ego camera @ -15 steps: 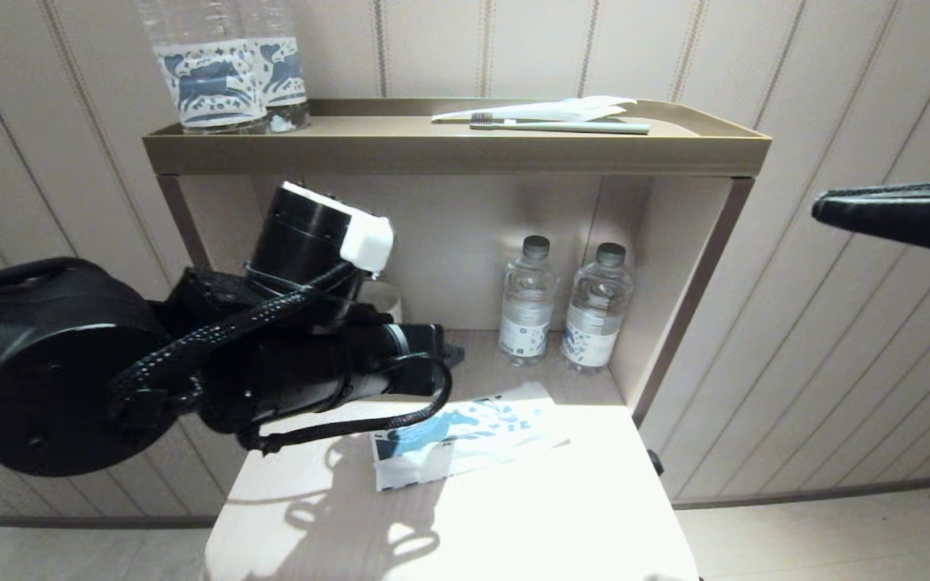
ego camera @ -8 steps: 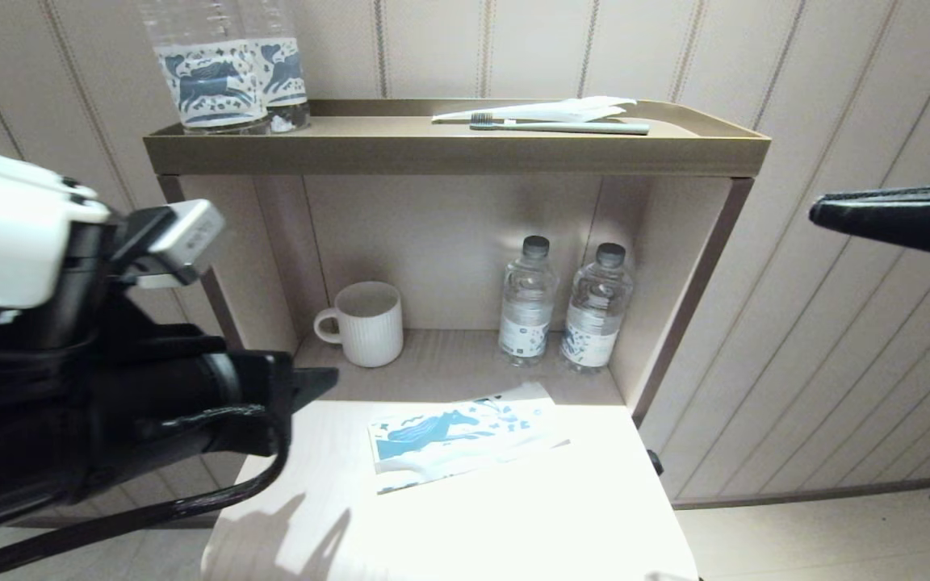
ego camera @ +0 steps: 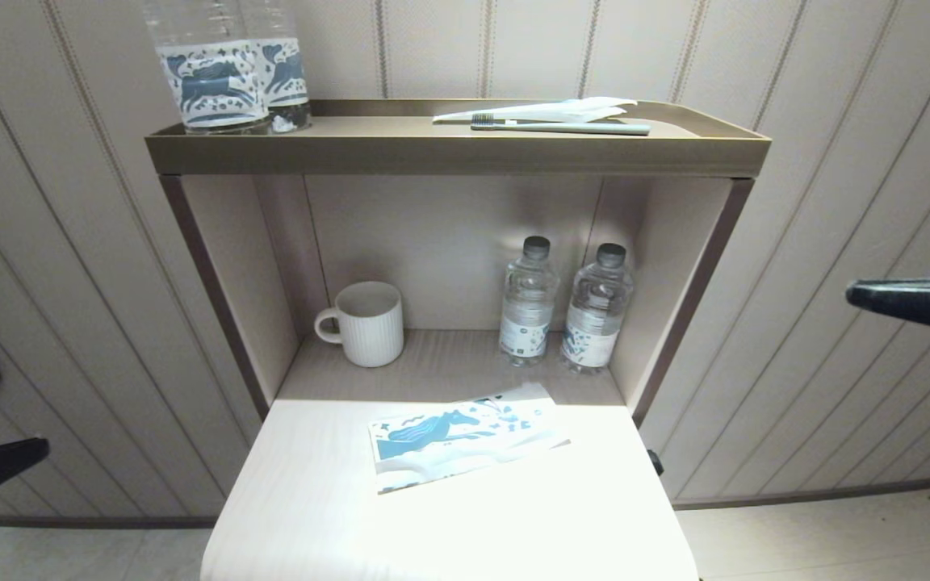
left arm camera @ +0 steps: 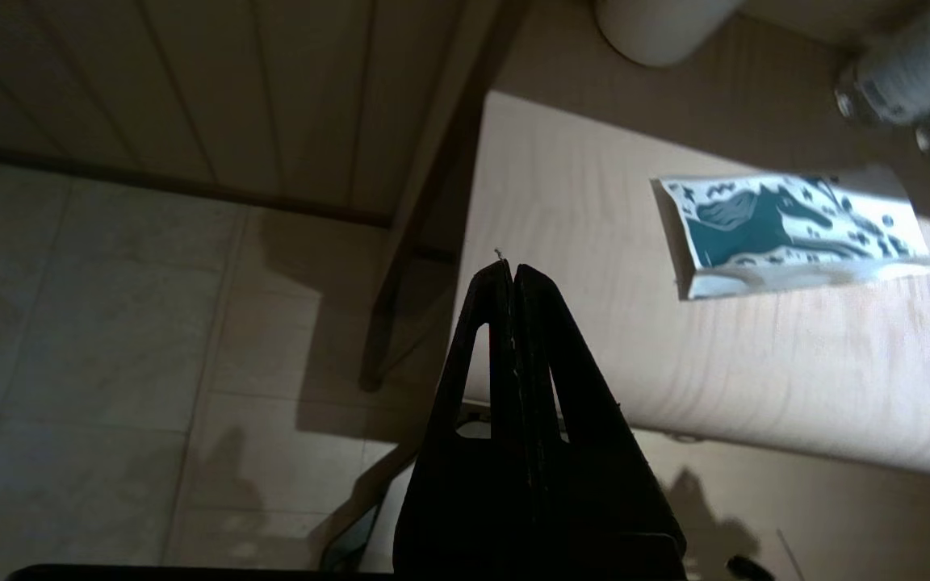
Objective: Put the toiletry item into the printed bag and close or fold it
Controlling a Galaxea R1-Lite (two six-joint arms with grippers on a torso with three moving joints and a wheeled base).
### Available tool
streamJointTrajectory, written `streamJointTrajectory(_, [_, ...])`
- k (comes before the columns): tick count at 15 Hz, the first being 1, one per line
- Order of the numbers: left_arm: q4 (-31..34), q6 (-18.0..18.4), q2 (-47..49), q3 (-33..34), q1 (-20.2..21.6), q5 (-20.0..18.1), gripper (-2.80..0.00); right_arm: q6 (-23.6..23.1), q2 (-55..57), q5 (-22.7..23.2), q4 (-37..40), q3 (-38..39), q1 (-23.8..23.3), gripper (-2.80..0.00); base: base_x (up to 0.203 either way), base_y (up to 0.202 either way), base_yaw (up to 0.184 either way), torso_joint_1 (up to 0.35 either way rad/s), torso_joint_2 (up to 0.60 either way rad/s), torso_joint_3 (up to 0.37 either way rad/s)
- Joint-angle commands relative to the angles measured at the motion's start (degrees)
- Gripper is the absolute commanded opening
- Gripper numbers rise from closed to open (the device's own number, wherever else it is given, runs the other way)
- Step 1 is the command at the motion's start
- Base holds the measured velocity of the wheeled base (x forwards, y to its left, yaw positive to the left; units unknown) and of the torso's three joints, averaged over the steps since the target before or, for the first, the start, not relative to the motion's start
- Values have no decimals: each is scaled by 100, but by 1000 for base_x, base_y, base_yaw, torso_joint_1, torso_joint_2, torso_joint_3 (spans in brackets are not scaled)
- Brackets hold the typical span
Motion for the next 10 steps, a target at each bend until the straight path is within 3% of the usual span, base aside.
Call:
streamJointTrajectory(1, [152, -164, -444, 57, 395, 44, -280, -9, -627, -183, 774, 43, -476, -280, 0, 0, 0, 0, 0, 0])
streamJointTrajectory(4, [336, -218, -1177, 513, 1020, 77, -280, -40, -1550, -1510, 1824, 533, -780, -280, 0, 0, 0, 0, 0, 0])
streamJointTrajectory(6, [401, -63, -1667, 849, 1793, 76, -280, -119, -2367, -2307, 1966, 1227, -786, -280, 0, 0, 0, 0, 0, 0])
streamJointTrajectory(10, [206, 1591, -2691, 1430, 3337, -309, -280, -566, -3831, -2834, 2909, 2140, -826, -280, 0, 0, 0, 0, 0, 0])
